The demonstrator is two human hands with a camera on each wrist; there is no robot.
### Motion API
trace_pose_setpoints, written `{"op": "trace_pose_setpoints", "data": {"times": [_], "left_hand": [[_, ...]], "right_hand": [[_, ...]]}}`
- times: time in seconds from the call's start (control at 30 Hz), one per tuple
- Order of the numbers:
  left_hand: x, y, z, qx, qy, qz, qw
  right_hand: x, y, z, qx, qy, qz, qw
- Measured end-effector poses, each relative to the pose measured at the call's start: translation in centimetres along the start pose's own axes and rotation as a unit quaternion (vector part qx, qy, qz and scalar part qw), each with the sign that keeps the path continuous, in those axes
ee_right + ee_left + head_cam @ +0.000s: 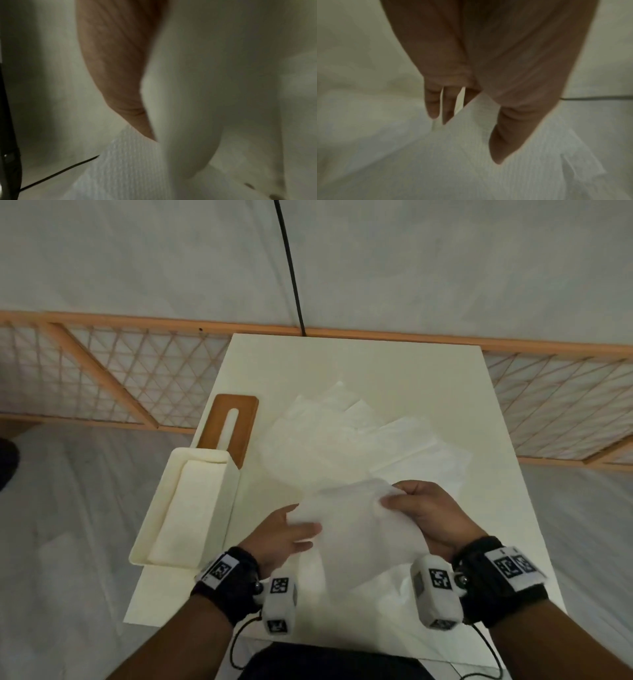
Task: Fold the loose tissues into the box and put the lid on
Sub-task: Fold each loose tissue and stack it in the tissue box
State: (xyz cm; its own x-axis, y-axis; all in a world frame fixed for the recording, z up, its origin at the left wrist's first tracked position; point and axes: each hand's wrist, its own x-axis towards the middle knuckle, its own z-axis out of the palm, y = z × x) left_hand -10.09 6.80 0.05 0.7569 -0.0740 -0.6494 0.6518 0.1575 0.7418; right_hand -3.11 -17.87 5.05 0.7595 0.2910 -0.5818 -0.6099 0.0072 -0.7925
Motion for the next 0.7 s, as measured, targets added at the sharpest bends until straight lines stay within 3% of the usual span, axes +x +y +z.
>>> {"op": "trace_pose_setpoints", "data": {"times": [0.07,0.3,0.47,0.6,0.7], "left_hand": [[0.0,-1.2,1.2,-0.063,-0.016,-0.036,0.997],[-0.6,-1.1,0.7,-0.182,0.003,0.056,0.982],[-1.2,-0.3,0.7,-0.127,-0.024,0.039,0.991],[-1.9,0.9,-0.5,-0.023,-0.019,0.081,0.996],[-2.0,1.5,-1.3,0.034,0.006,0.114,0.993]], "right_hand": [[-0.4,0.3,0.2,0.010,0.007,-0.001,1.000],[-1.4,0.7,-0.7,-0.008,0.034,-0.074,0.997],[-1.2,1.4,-0.3,-0.007,0.039,-0.073,0.997],[-1.0,1.5,-1.2,-0.084,0.060,-0.105,0.989],[-0.9,1.8,-1.9,-0.083,0.048,-0.127,0.987]]}}
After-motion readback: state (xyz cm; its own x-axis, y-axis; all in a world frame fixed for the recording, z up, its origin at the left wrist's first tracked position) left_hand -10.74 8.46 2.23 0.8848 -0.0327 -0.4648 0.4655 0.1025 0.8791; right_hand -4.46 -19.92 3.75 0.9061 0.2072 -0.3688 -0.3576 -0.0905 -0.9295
